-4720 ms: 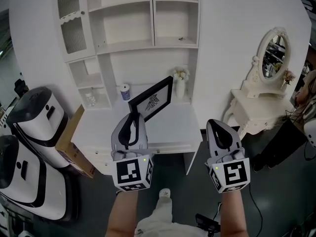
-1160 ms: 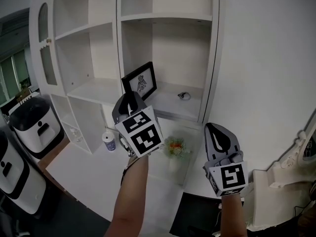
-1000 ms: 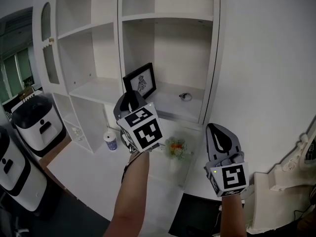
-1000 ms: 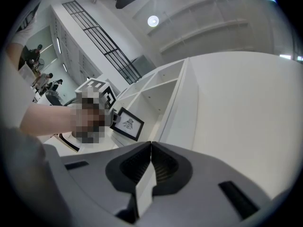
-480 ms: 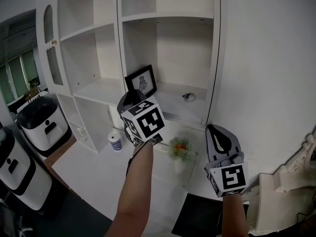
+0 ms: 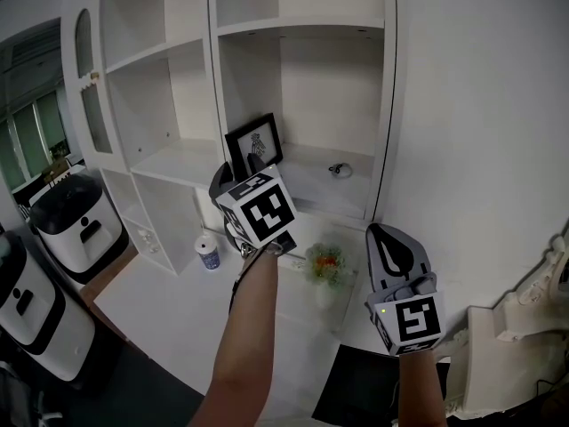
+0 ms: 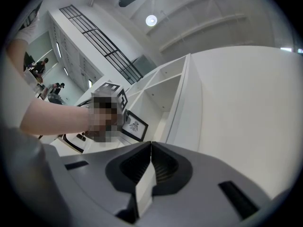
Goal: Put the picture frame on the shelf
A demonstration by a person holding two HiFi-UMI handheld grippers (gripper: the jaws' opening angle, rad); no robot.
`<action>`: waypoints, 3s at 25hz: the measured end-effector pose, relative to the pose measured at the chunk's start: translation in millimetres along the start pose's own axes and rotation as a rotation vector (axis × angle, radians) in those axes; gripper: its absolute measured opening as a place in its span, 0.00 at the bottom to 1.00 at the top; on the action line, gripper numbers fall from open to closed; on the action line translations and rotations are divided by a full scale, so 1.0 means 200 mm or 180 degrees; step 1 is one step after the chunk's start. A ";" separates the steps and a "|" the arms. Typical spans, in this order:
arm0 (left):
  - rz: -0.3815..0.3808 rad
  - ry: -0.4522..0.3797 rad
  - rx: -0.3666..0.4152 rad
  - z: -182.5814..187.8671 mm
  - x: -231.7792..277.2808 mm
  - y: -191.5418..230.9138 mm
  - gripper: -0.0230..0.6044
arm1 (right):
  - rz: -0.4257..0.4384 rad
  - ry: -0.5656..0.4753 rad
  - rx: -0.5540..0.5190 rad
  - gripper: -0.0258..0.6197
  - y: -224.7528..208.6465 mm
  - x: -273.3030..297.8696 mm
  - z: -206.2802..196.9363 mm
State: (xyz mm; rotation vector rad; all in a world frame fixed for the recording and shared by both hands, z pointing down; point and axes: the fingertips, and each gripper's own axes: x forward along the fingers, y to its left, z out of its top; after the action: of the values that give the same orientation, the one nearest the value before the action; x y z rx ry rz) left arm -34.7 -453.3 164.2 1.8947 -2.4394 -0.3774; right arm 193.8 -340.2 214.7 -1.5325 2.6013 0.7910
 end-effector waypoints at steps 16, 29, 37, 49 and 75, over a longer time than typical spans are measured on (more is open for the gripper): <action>-0.0727 0.0034 0.0013 0.04 -0.13 0.03 0.45 | -0.0001 -0.0082 0.0139 0.05 0.12 -0.01 0.16; -0.1359 -0.0019 0.0086 0.04 -0.18 0.22 0.45 | -0.0134 -0.0054 0.0086 0.05 0.27 0.06 0.25; -0.2169 -0.0201 0.0244 0.05 -0.29 0.24 0.45 | -0.0291 -0.0015 0.0013 0.05 0.33 0.09 0.30; -0.2675 -0.0588 0.0611 -0.01 -0.50 0.39 0.42 | -0.0475 0.0087 0.0057 0.05 0.40 0.08 0.30; -0.2361 -0.0896 0.0708 -0.25 -0.74 0.54 0.05 | -0.0411 0.0407 0.0237 0.05 0.62 -0.03 0.04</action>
State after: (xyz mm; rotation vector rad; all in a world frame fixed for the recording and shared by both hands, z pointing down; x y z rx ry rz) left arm -90.9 -294.5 254.6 2.9932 -1.8637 -0.4171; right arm 93.5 -283.2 261.0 -1.7629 2.5514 0.5978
